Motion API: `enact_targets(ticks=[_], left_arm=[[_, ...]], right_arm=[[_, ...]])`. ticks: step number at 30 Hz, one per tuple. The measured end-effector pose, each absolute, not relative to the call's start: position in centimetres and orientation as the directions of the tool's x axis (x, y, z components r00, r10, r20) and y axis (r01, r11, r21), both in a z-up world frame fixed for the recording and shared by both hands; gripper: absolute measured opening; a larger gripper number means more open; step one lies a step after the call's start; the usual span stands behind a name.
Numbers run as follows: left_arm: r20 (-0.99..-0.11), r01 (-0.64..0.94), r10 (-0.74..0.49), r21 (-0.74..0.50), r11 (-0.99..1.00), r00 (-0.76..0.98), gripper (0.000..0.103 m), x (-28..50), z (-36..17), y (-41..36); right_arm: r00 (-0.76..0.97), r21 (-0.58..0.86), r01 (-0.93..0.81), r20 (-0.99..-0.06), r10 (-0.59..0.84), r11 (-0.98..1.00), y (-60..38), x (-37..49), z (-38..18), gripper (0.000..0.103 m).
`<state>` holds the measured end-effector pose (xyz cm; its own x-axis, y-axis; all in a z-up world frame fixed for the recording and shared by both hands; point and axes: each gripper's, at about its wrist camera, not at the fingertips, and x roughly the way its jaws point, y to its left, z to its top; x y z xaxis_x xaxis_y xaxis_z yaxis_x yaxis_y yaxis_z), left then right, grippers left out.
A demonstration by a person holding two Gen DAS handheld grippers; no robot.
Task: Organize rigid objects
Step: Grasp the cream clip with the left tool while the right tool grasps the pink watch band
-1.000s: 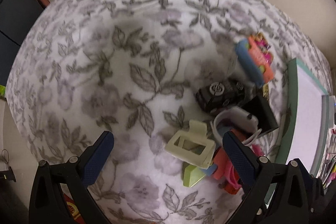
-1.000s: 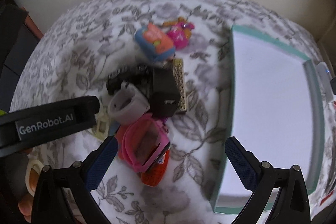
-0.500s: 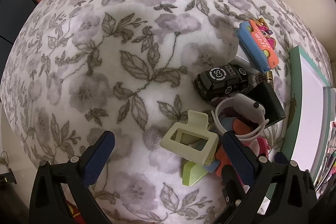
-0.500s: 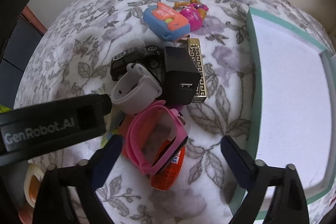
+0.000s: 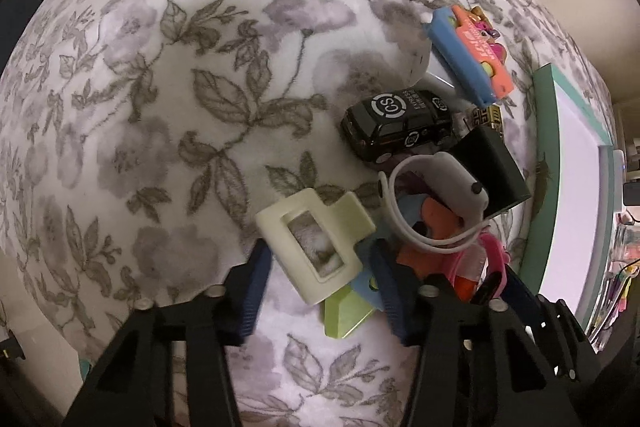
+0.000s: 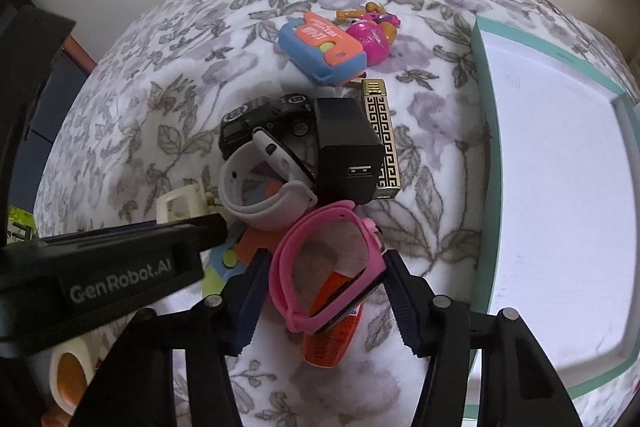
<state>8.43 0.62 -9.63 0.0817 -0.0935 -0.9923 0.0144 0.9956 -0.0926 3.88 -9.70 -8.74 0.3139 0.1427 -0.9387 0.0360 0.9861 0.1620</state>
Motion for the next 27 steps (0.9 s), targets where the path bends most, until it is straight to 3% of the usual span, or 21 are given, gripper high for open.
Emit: enact_targets(ticks=[27], left_arm=[[-0.965, -0.006, -0.114, -0.119, 0.993, 0.238, 0.042, 10.1, -3.1, 3.4]], right_arm=[[0.393, 0.182, 0.023, -0.906, 0.159, 0.983, -11.7, 3.1, -4.0, 0.059]])
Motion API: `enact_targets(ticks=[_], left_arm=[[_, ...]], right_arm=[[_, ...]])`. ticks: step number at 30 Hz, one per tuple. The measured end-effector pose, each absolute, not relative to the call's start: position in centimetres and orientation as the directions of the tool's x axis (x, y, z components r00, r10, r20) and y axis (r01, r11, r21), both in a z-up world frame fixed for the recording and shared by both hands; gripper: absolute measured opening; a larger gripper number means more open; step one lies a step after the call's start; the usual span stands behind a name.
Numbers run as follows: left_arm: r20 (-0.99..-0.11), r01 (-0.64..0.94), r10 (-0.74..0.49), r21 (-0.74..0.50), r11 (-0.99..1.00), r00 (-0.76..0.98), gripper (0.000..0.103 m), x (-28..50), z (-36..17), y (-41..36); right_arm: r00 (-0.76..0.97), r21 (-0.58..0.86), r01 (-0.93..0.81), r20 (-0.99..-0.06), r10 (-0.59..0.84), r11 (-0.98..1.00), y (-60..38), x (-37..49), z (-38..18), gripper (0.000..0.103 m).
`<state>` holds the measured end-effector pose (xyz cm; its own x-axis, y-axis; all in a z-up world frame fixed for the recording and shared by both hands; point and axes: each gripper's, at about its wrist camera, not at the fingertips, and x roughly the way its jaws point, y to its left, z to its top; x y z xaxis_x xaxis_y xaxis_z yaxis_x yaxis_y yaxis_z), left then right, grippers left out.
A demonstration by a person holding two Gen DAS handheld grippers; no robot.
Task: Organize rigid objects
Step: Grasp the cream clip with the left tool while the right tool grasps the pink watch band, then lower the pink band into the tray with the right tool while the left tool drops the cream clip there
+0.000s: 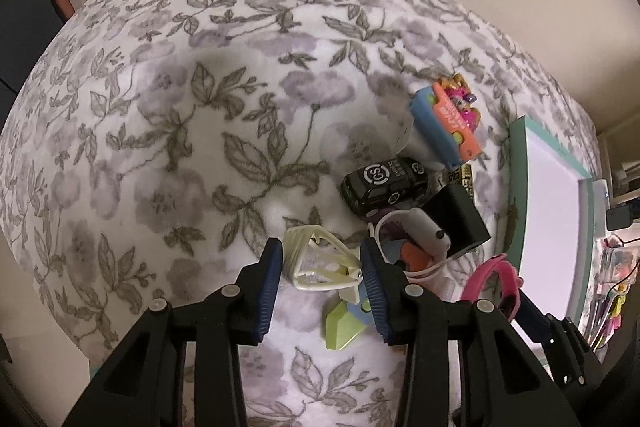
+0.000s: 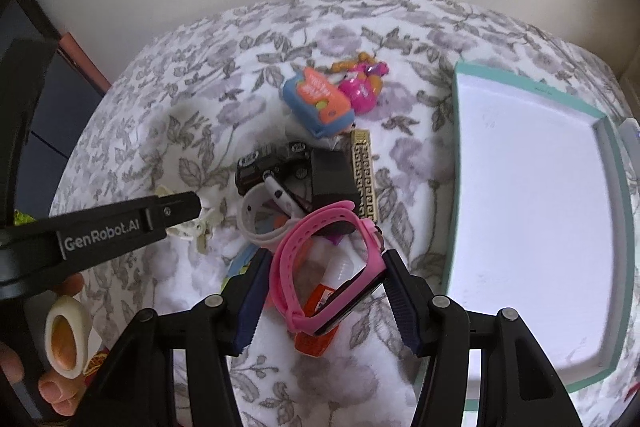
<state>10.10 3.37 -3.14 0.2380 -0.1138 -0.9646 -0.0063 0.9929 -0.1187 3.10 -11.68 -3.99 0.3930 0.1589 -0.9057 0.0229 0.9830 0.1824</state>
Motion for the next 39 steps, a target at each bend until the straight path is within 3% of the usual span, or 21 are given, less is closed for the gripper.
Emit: enact_targets(ticks=[9, 20, 39], left_arm=[[-0.939, 0.057, -0.162, -0.152, 0.987, 0.303, 0.042, 8.7, -1.4, 1.6], [-0.926, 0.241, -0.218, -0.146, 0.959, 0.308, 0.042, 9.4, 0.5, -7.3], [-0.93, 0.425, -0.213, -0.071, 0.902, 0.298, 0.042, 10.0, -1.9, -20.4]], right_arm=[[0.449, 0.186, 0.123, -0.887, 0.113, 0.975, -15.9, 3.3, -1.6, 0.059], [0.467, 0.173, 0.334, -0.884, -0.003, 0.927, -25.2, 3.2, 0.0, 0.059], [0.395, 0.116, 0.535, -0.91, -0.126, 0.837, -34.8, 1.5, -2.8, 0.059]])
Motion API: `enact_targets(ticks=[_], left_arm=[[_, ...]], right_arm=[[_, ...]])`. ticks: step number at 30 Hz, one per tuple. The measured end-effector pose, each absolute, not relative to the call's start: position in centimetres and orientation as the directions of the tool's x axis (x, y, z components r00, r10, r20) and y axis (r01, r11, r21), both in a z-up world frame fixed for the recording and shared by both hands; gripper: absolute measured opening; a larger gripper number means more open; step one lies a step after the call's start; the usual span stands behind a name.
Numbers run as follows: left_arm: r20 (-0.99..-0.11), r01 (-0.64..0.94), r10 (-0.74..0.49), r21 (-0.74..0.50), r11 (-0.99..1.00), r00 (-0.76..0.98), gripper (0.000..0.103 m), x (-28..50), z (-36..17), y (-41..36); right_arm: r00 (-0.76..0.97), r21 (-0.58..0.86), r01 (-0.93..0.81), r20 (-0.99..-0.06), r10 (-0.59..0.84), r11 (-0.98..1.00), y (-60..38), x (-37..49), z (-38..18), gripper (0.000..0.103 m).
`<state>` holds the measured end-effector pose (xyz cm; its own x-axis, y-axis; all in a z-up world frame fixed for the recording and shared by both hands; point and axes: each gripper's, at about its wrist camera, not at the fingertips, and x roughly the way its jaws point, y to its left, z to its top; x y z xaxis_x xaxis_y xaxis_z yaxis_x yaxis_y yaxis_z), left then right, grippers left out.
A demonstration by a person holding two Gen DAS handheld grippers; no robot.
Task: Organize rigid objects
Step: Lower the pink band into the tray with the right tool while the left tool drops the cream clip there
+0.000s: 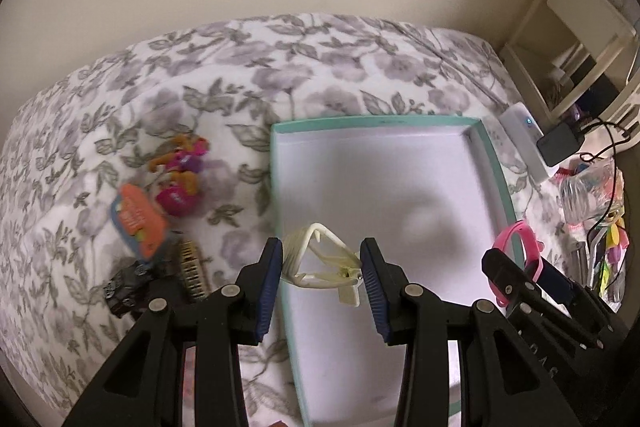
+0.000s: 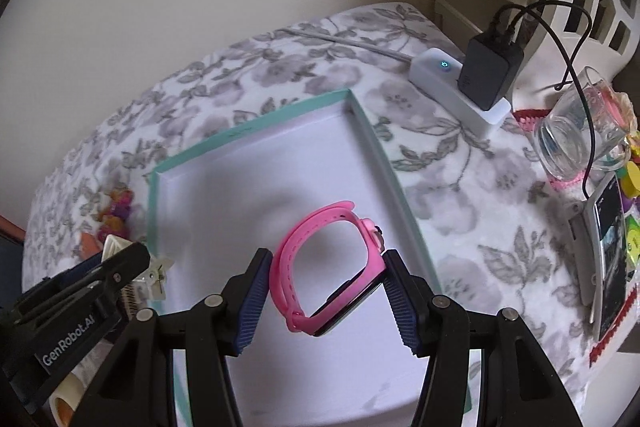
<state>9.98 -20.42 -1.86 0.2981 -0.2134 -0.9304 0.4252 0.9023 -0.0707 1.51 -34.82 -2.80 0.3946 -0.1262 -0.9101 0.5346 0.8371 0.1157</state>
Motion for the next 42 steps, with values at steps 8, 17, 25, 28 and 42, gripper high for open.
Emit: enact_targets(ticks=[8, 17, 25, 28, 42], left_arm=[[-0.939, 0.438, -0.177, -0.032, 0.898, 0.293, 0.042, 9.9, -4.1, -22.4], [-0.946, 0.438, -0.139, 0.004, 0.899, 0.293, 0.042, 9.7, -6.0, -22.5], [-0.946, 0.456, -0.124, 0.027, 0.889, 0.298, 0.043, 9.3, -6.1, -22.8], [-0.949, 0.451, -0.131, 0.012, 0.892, 0.286, 0.055, 9.2, -5.9, -22.6], [-0.928, 0.391, -0.143, 0.003, 0.921, 0.344, 0.076, 9.2, -1.8, -19.1]], right_arm=[[0.361, 0.105, 0.547, -0.925, -0.121, 0.831, -35.4, 1.6, -4.4, 0.059], [0.323, 0.094, 0.552, -0.94, -0.108, 0.829, -35.3, 1.7, -6.4, 0.059], [0.281, 0.084, 0.556, -0.955, -0.092, 0.827, -35.3, 1.8, -8.1, 0.06], [0.285, 0.083, 0.558, -0.954, -0.097, 0.826, -35.3, 1.8, -8.0, 0.06], [0.318, 0.055, 0.542, -0.937, -0.144, 0.839, -34.5, 1.3, -5.5, 0.072]])
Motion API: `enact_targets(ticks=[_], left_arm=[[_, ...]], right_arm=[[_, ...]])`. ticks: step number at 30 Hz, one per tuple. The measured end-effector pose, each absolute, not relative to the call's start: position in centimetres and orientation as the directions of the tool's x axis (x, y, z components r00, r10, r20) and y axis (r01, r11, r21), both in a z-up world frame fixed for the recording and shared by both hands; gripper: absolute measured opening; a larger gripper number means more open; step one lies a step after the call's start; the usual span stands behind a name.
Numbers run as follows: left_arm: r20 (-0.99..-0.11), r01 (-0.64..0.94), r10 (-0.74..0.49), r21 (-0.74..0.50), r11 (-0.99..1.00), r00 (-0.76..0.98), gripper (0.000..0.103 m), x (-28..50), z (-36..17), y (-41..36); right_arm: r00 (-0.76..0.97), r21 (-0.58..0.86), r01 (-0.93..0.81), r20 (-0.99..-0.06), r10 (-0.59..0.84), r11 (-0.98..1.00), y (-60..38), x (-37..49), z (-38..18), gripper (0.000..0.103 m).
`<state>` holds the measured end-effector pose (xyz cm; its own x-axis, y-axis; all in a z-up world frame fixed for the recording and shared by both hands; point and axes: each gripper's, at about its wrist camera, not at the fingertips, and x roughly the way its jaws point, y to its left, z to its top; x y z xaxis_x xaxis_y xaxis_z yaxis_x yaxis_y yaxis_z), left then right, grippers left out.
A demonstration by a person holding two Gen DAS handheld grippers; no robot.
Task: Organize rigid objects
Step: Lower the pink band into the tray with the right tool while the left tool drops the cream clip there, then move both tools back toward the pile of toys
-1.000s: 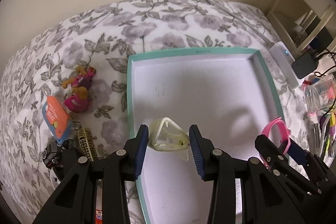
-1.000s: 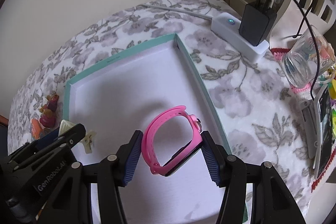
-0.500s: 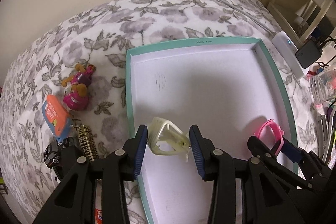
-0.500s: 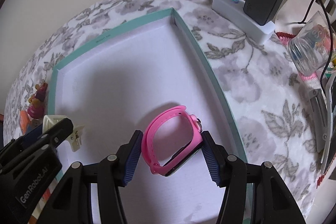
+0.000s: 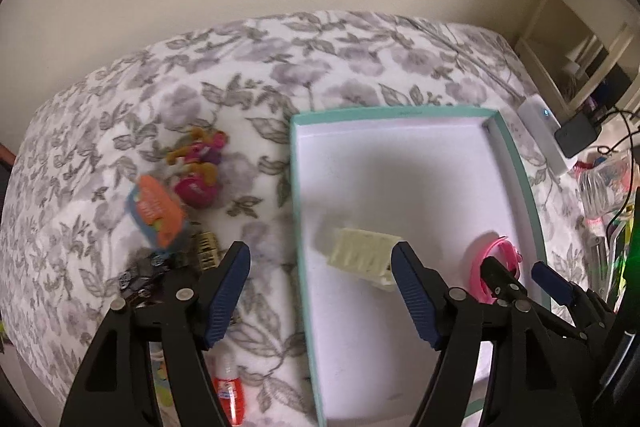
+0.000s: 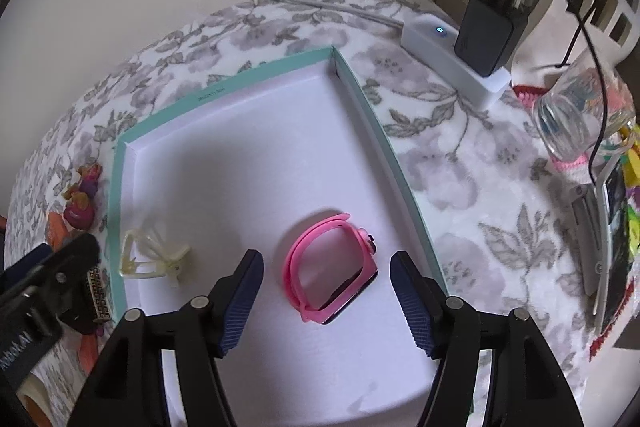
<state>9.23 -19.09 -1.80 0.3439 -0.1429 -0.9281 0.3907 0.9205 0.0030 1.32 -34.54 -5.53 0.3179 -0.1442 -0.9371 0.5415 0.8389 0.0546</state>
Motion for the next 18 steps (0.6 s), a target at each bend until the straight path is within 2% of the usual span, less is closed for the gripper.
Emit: enact_targets(ticks=[3, 9, 11, 12, 18], left_arm=[[-0.921, 0.366, -0.139, 0.005, 0.93, 0.364, 0.085, 9.2, -1.0, -17.7], [-0.915, 0.329, -0.127, 0.007, 0.944, 0.384, 0.085, 8.7, -0.6, -14.9], [-0.915, 0.316, -0.124, 0.004, 0.949, 0.383, 0.085, 8.5, -0.8, -13.8], [-0.916, 0.308, -0.121, 0.002, 0.951, 0.382, 0.085, 8.4, -0.9, -13.3], [-0.918, 0.265, -0.108, -0.004, 0.964, 0.381, 0.085, 7.6, -1.3, -9.7]], right_arm=[[0.33, 0.05, 0.53, -0.932, -0.152, 0.847, -34.1, 1.1, -5.1, 0.077], [0.346, 0.057, 0.506, -0.927, -0.142, 0.861, -33.0, 0.7, -4.8, 0.082], [0.351, 0.052, 0.502, -0.925, -0.148, 0.863, -32.5, 0.4, -4.8, 0.095], [0.353, 0.051, 0.501, -0.923, -0.15, 0.864, -32.3, 0.3, -4.7, 0.097], [0.357, 0.061, 0.488, -0.924, -0.136, 0.87, -31.3, -0.3, -4.6, 0.102]])
